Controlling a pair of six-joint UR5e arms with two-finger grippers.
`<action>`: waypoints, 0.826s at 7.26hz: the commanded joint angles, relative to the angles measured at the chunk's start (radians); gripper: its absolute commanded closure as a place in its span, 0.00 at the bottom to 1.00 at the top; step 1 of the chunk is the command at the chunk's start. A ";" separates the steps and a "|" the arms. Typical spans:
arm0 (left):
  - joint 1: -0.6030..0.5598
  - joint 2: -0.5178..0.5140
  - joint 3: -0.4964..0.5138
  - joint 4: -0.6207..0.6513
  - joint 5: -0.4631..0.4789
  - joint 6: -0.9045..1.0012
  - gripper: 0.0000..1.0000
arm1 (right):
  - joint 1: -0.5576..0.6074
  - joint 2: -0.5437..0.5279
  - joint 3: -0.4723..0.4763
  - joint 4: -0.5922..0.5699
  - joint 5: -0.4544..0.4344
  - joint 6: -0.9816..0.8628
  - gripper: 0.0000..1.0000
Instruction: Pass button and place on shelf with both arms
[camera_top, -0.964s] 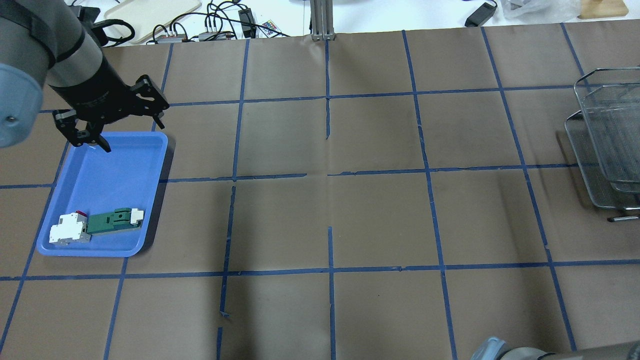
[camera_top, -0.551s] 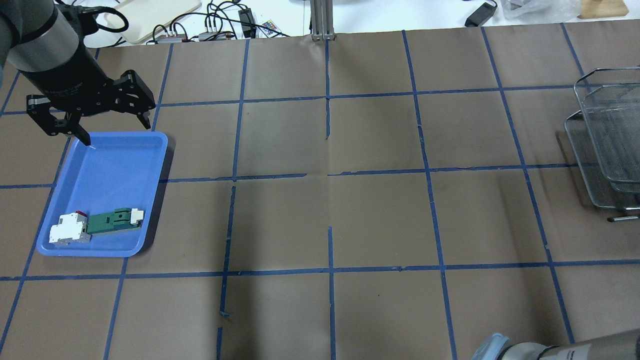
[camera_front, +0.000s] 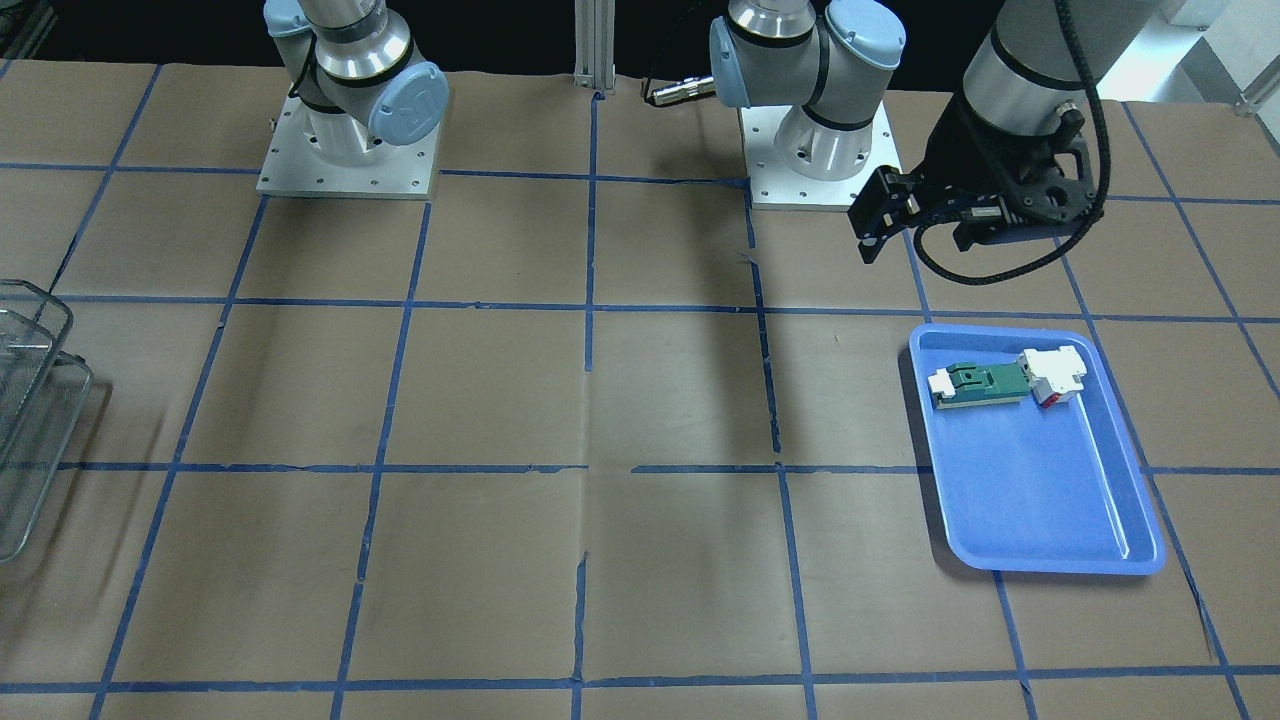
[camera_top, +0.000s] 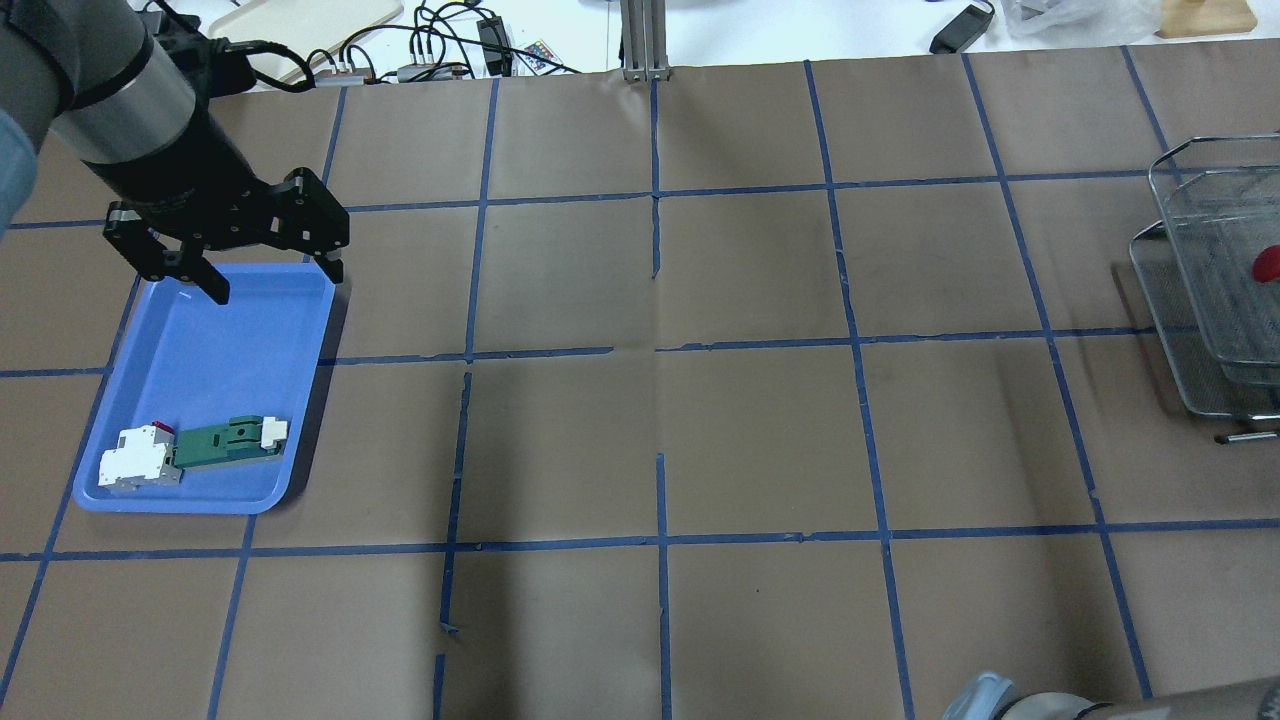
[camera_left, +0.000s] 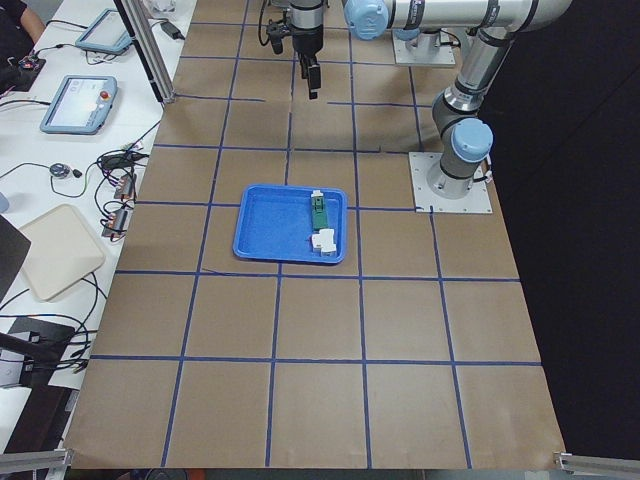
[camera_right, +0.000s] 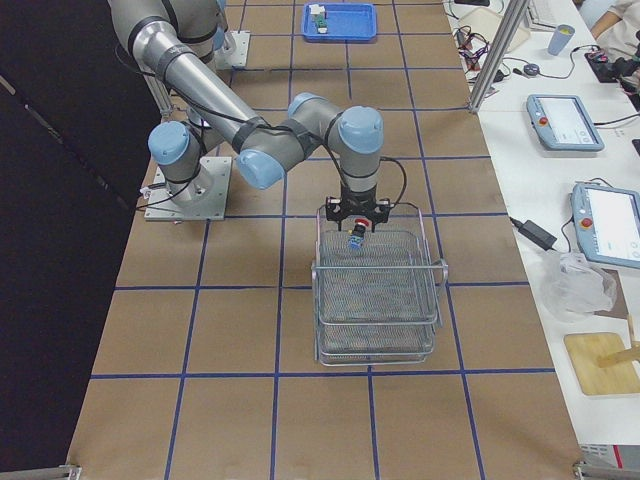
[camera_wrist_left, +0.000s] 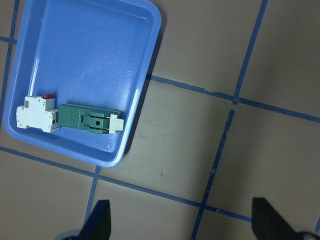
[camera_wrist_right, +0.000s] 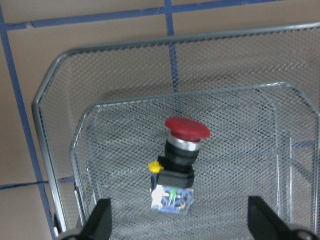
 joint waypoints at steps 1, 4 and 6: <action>-0.020 0.023 -0.037 -0.013 -0.026 0.052 0.00 | 0.174 -0.089 0.004 0.115 -0.013 0.290 0.00; -0.020 0.026 -0.034 -0.067 0.055 0.184 0.00 | 0.515 -0.194 -0.017 0.245 0.001 0.930 0.00; -0.020 0.023 -0.036 -0.067 0.057 0.172 0.00 | 0.696 -0.194 -0.027 0.251 -0.005 1.436 0.00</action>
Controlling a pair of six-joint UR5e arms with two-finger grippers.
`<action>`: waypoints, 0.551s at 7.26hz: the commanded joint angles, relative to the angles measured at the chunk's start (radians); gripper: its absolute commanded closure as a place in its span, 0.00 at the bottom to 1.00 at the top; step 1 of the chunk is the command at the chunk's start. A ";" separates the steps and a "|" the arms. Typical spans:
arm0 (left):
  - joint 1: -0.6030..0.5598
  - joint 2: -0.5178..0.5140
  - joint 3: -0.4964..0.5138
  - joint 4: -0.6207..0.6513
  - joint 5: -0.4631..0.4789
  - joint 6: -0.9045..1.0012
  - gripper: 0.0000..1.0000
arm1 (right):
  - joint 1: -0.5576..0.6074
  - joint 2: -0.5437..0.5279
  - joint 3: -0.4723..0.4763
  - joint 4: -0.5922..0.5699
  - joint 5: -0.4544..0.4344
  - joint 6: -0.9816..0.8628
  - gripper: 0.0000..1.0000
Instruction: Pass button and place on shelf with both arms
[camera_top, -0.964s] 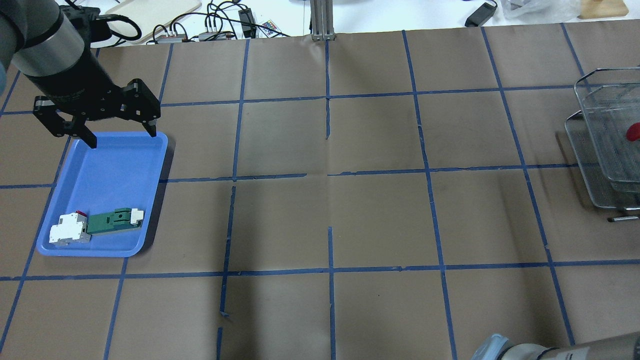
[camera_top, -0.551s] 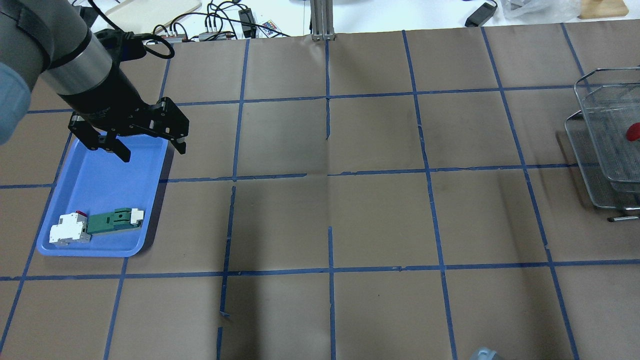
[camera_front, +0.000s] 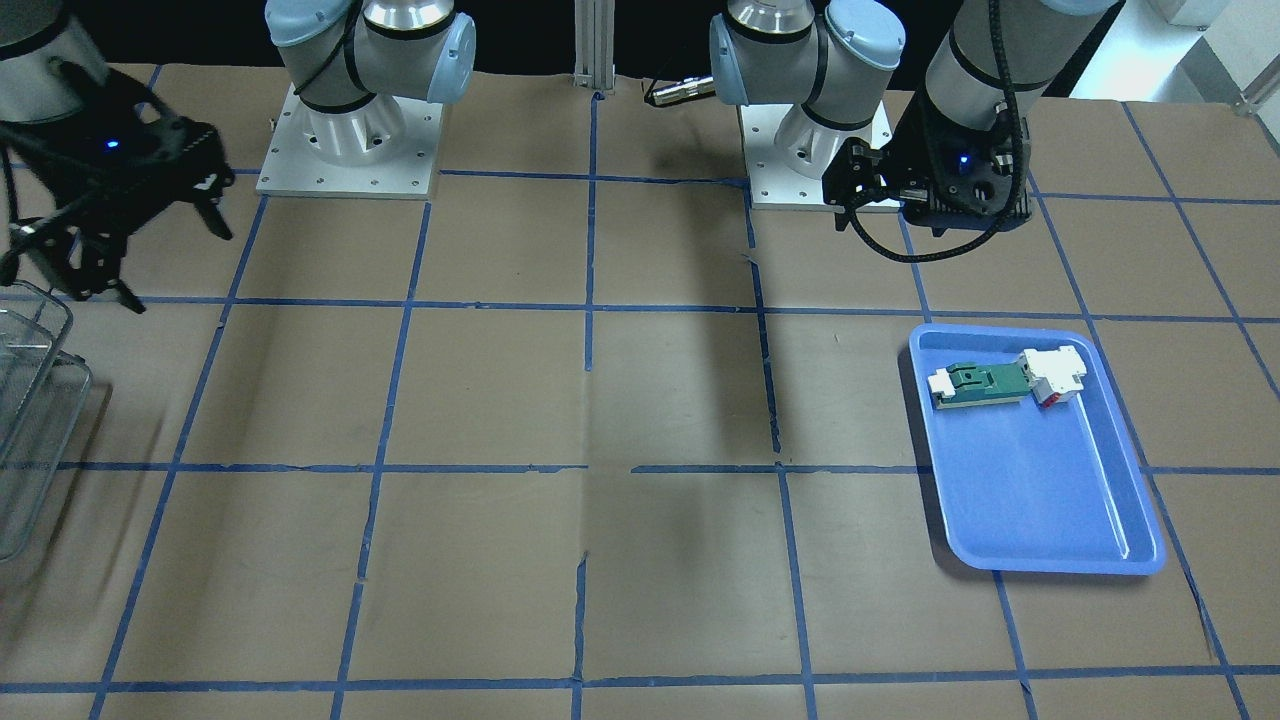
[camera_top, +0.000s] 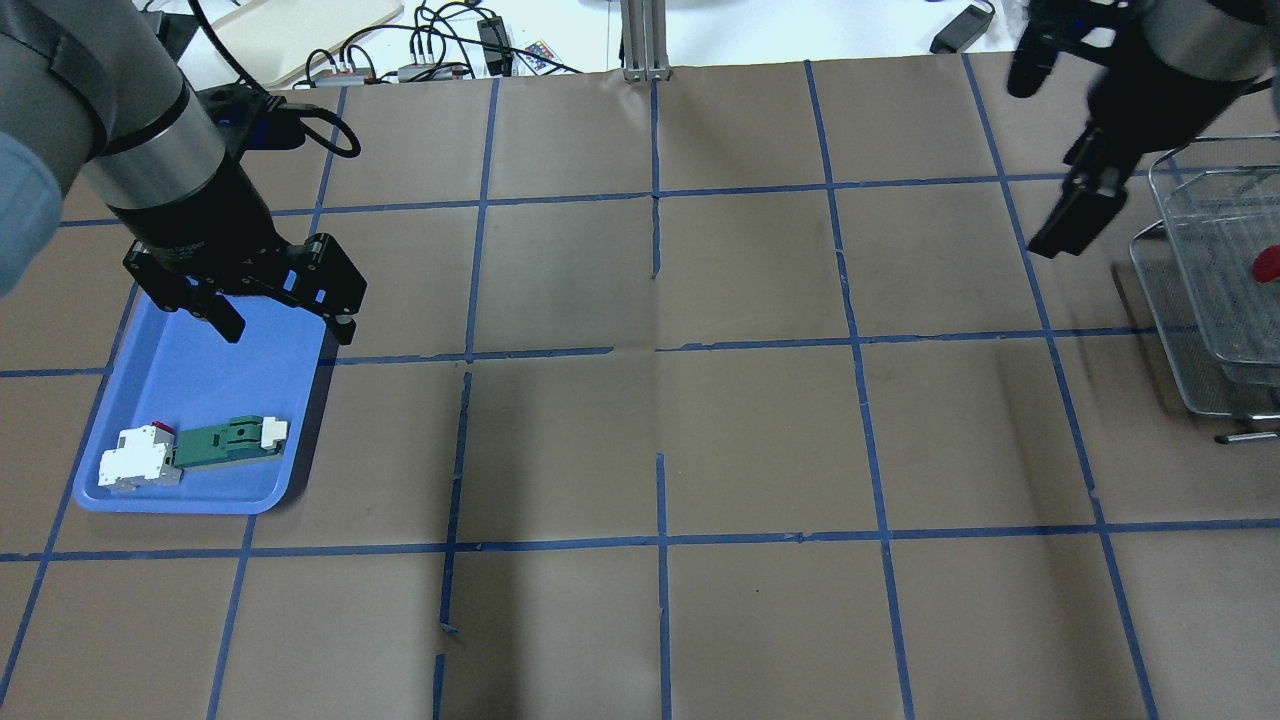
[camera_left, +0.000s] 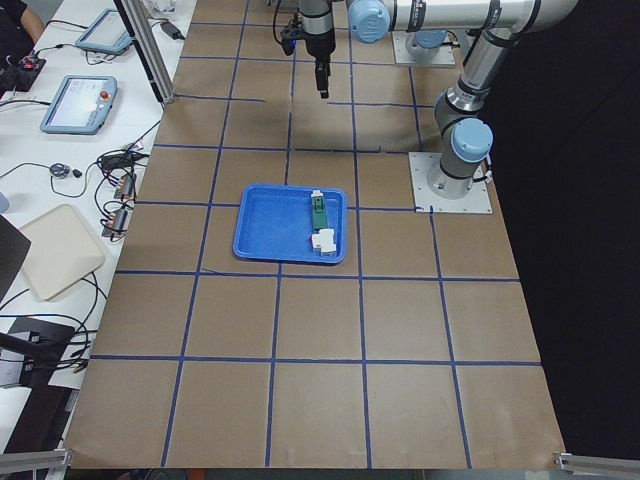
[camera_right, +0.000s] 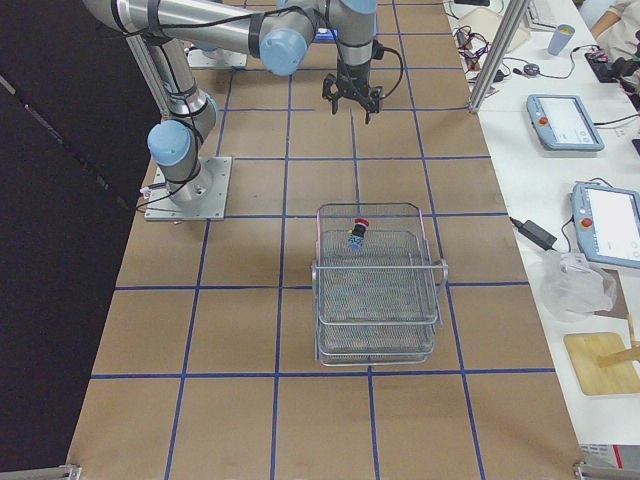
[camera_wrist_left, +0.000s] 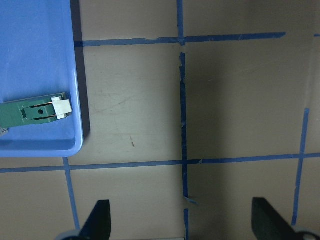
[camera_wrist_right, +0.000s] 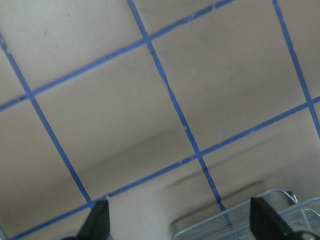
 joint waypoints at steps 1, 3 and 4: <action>0.000 0.002 0.002 -0.007 0.005 -0.003 0.00 | 0.127 -0.005 -0.007 0.014 -0.001 0.640 0.00; 0.000 0.013 0.002 -0.010 0.008 0.000 0.00 | 0.106 0.003 -0.028 0.009 -0.002 0.849 0.00; 0.003 0.018 0.002 -0.010 -0.001 -0.003 0.00 | 0.098 0.003 -0.053 0.015 -0.002 0.964 0.00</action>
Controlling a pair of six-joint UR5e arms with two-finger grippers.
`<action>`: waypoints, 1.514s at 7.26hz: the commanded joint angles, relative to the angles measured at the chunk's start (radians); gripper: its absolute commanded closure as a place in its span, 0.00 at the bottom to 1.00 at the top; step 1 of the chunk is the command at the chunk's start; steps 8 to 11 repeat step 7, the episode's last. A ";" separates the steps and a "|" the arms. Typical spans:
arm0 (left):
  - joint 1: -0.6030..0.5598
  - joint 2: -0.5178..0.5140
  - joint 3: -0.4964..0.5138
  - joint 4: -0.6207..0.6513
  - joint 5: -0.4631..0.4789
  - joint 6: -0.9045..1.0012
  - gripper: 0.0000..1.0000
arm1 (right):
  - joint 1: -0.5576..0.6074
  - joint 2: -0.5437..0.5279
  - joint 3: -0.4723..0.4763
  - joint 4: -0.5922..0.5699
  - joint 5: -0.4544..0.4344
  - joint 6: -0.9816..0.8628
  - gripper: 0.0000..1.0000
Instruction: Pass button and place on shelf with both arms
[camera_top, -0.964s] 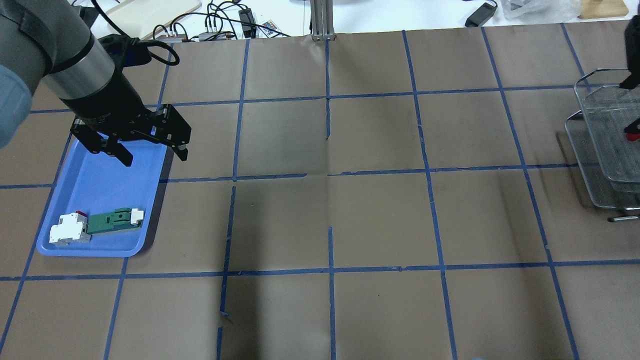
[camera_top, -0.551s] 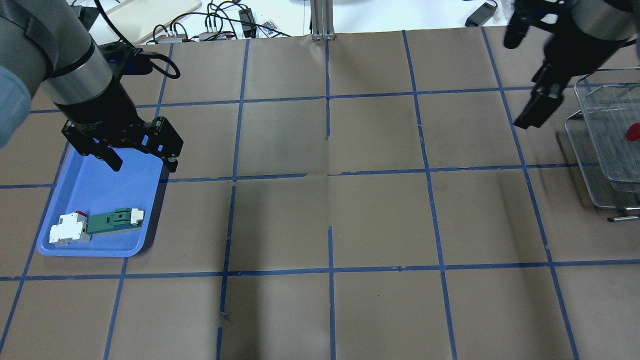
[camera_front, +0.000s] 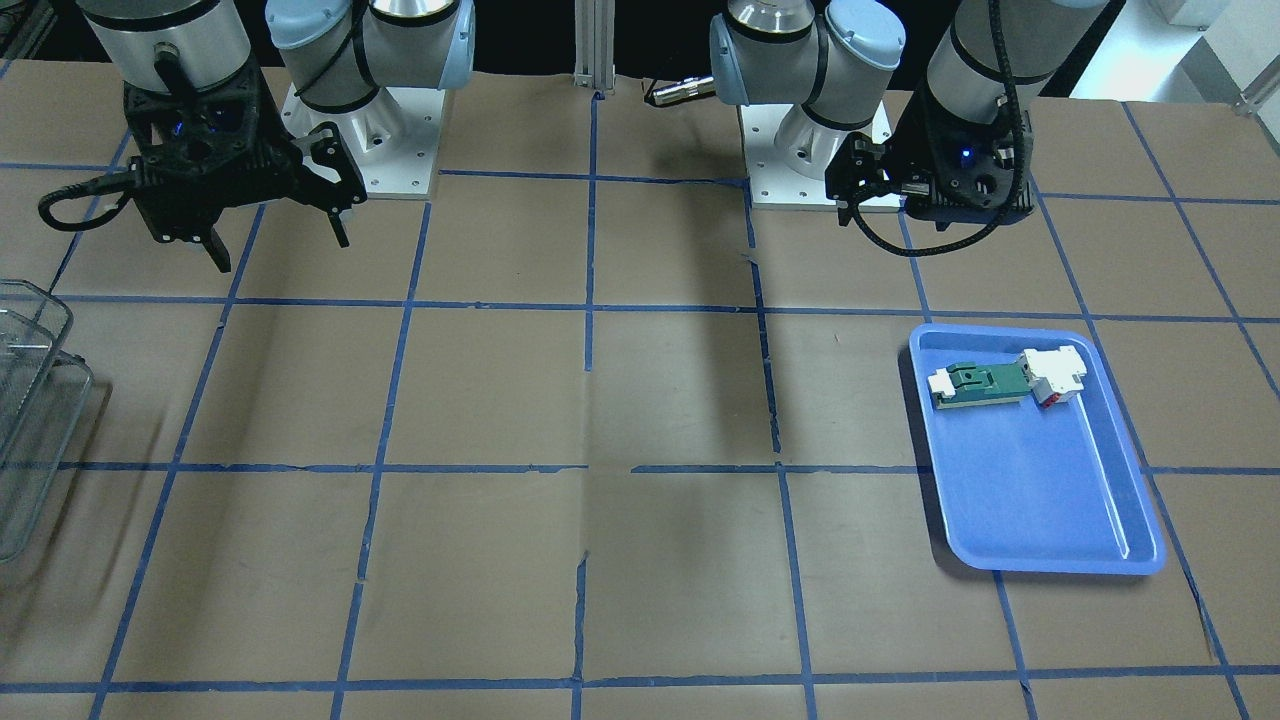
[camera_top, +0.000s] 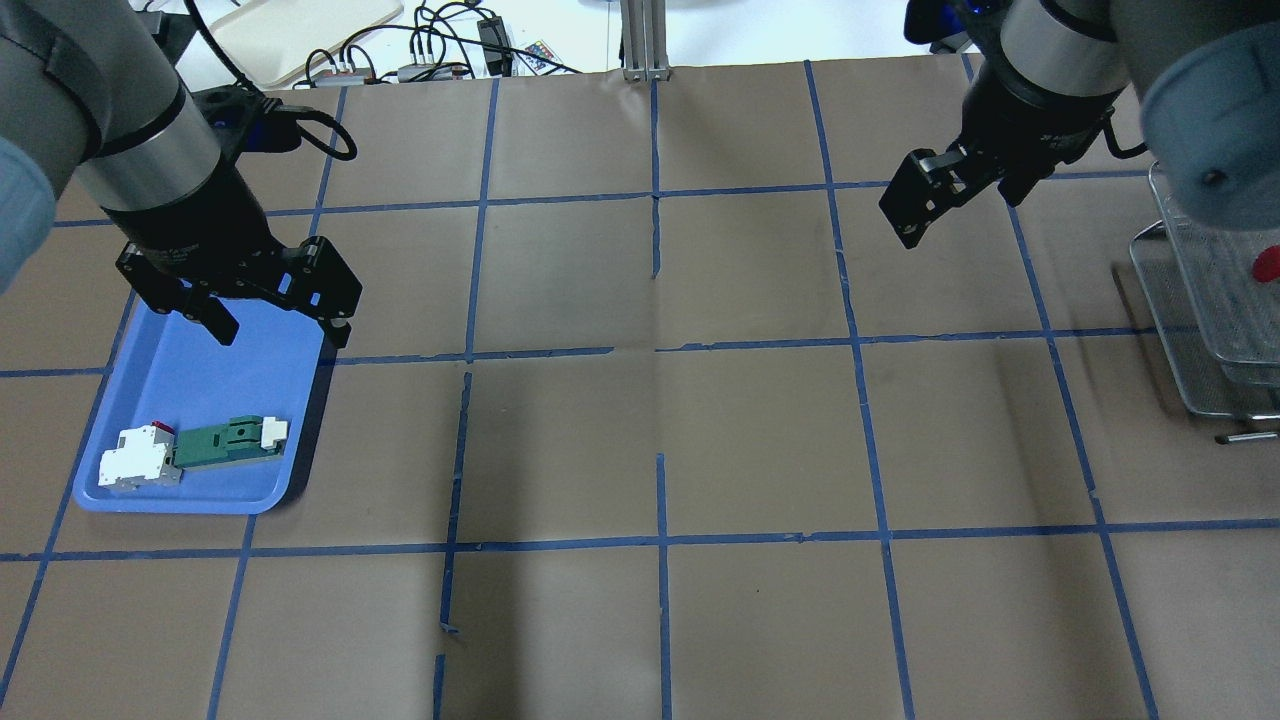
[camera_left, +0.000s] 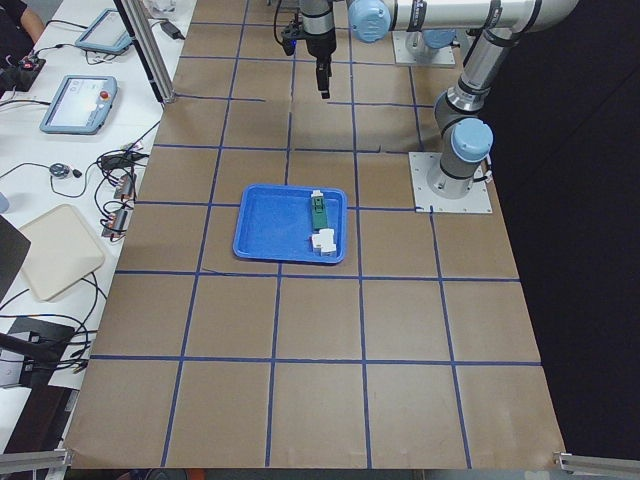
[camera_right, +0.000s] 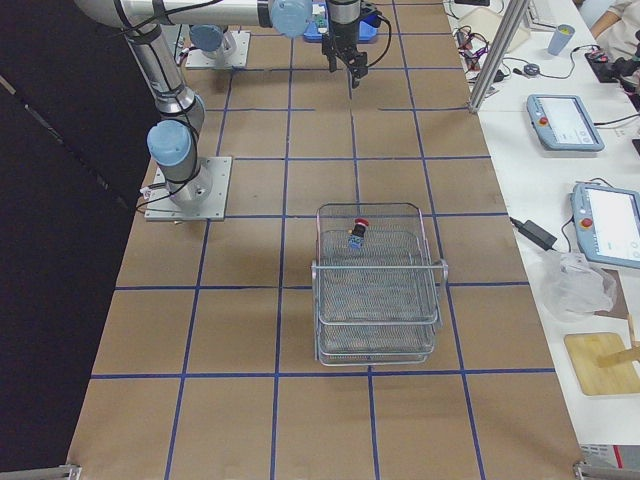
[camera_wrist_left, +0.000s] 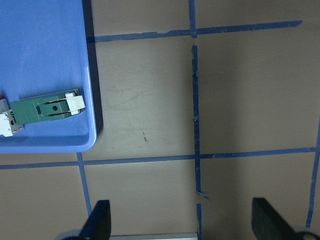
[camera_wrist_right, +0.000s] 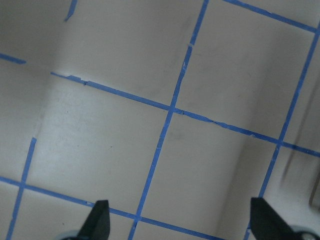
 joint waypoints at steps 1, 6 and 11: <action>0.002 0.001 -0.003 0.002 -0.015 -0.004 0.00 | -0.007 0.001 -0.029 0.012 0.002 0.162 0.00; -0.001 -0.003 -0.004 0.002 -0.003 0.002 0.00 | -0.012 0.007 -0.009 0.009 0.006 0.163 0.00; -0.001 -0.003 -0.004 0.004 -0.006 0.003 0.00 | -0.010 0.008 -0.008 0.009 0.006 0.163 0.00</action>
